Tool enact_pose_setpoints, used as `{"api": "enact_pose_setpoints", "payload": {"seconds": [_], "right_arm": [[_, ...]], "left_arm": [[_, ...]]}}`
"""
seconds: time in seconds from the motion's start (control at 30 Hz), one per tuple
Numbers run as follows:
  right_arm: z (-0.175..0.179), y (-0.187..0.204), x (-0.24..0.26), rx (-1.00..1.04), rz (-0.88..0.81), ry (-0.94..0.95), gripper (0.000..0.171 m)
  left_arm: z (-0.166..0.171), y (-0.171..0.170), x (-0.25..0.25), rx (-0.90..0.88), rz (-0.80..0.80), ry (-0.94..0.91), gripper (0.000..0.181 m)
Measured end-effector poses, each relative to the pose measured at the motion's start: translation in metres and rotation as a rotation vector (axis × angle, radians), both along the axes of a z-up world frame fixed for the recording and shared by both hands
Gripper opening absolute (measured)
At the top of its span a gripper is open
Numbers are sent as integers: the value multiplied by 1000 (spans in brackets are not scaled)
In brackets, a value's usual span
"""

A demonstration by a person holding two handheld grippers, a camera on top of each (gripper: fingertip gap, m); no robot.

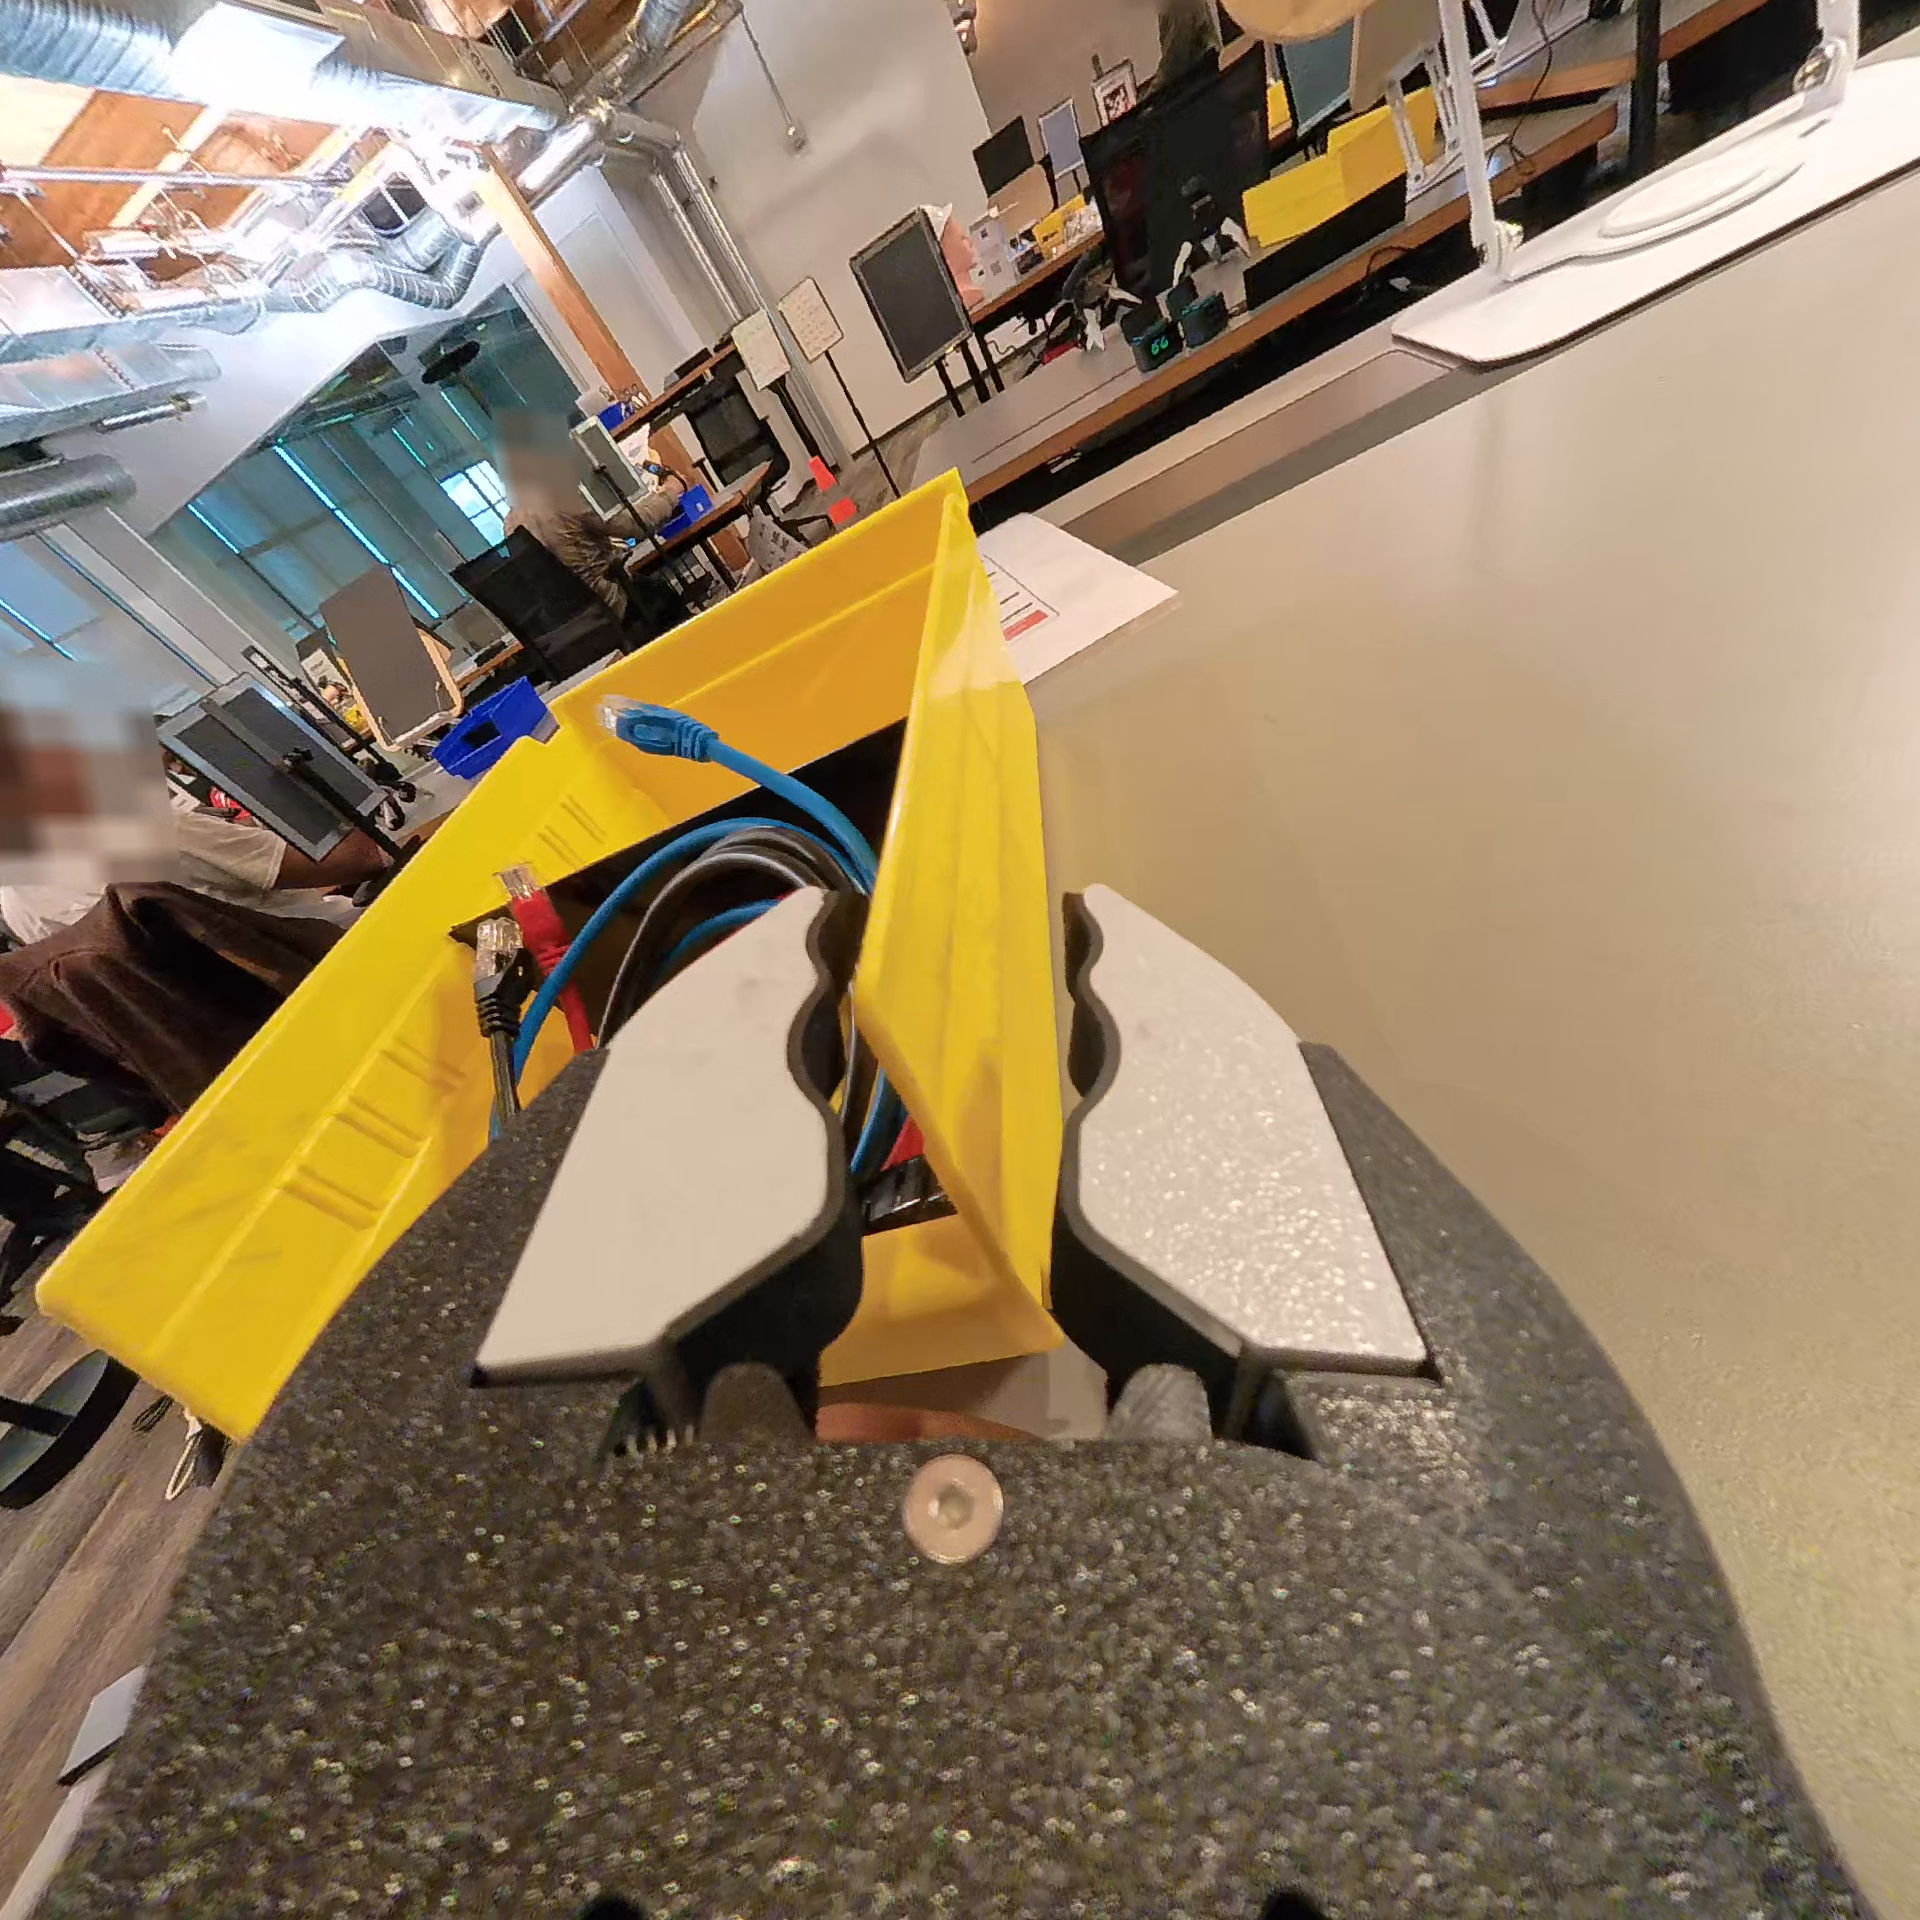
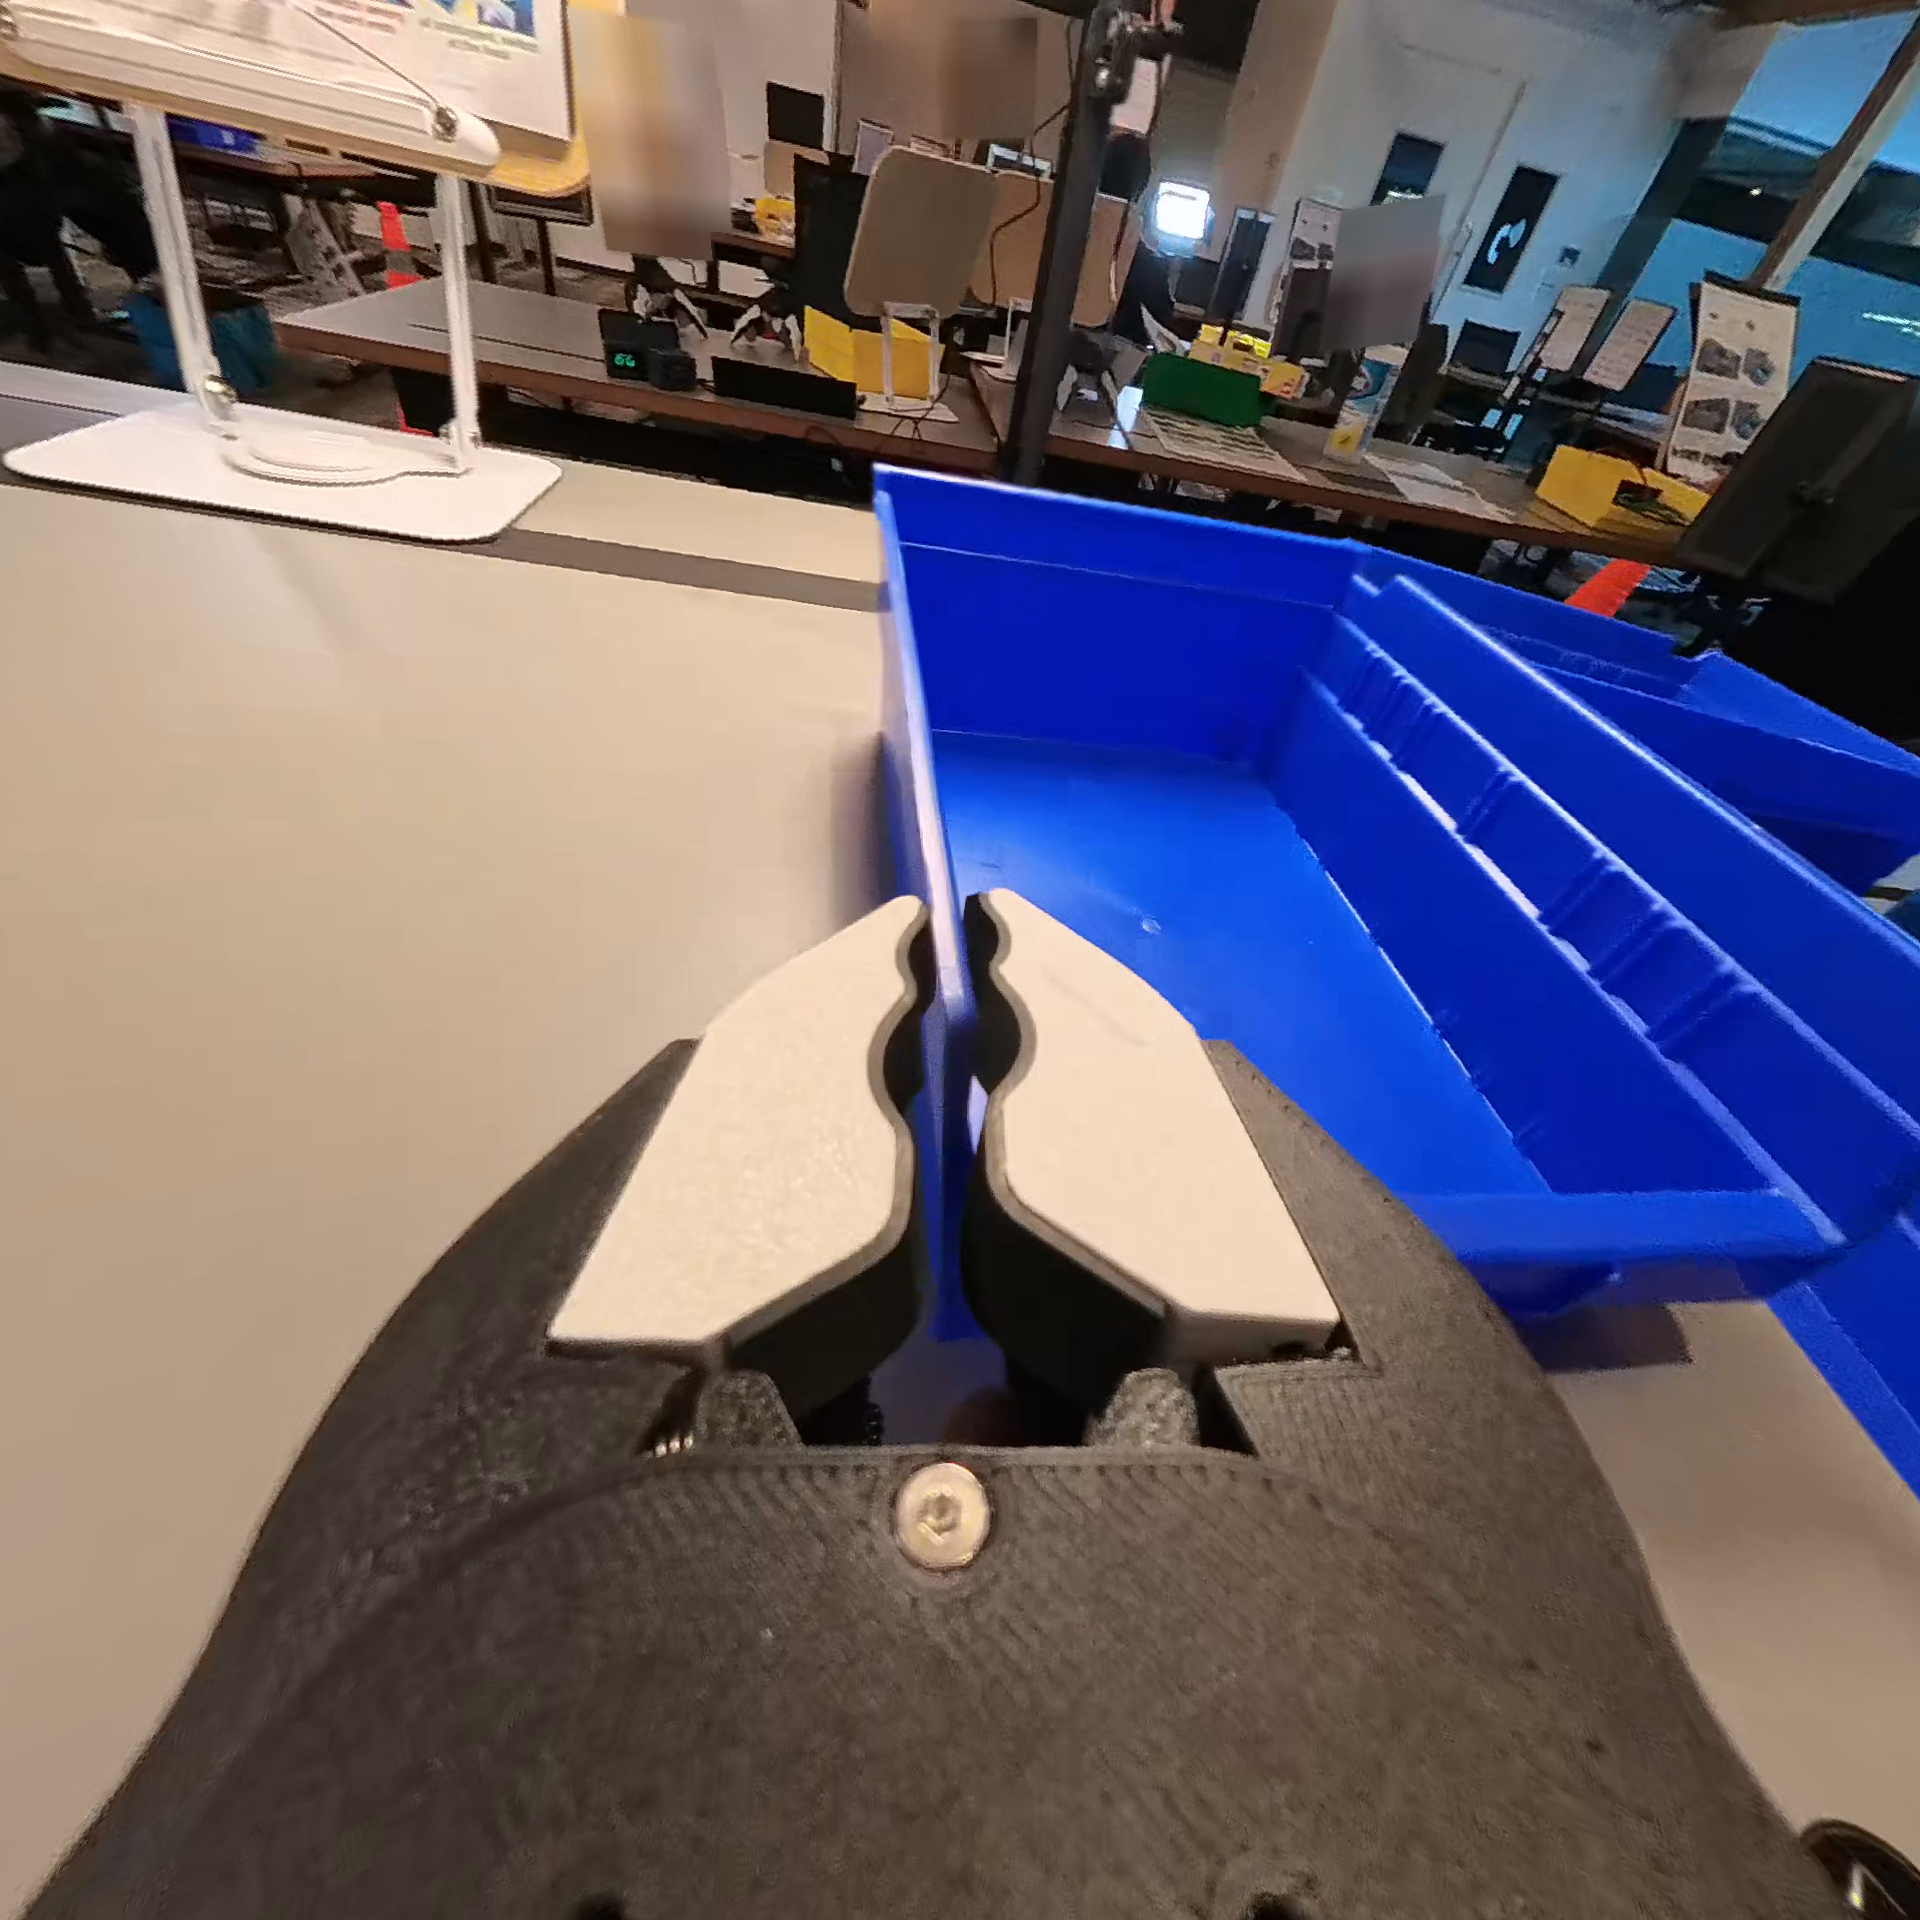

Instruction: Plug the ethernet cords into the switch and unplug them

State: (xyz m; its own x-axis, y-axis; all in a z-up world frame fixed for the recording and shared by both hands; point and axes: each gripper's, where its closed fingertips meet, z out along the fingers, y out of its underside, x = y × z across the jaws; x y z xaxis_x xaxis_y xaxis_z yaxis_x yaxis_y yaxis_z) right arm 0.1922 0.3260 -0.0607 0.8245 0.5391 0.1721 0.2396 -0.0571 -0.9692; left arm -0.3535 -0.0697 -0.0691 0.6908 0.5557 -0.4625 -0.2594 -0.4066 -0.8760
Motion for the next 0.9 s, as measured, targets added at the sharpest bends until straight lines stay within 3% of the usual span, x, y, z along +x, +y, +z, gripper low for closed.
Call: {"api": "enact_pose_setpoints", "payload": {"seconds": [0.53,0.7,0.8,0.9], "right_arm": [[1,9,15,6,-20,0,5],[29,-11,25,78,24,-1,18],[63,-43,14,157,140,49,17],[64,-83,-31,134,362,64,17]], "left_arm": [[2,-3,-3,32,3,-27,38],[5,-5,-5,66,1,-49,38],[5,-6,-7,76,2,-72,37],[5,-5,-6,72,-4,-72,33]]}}
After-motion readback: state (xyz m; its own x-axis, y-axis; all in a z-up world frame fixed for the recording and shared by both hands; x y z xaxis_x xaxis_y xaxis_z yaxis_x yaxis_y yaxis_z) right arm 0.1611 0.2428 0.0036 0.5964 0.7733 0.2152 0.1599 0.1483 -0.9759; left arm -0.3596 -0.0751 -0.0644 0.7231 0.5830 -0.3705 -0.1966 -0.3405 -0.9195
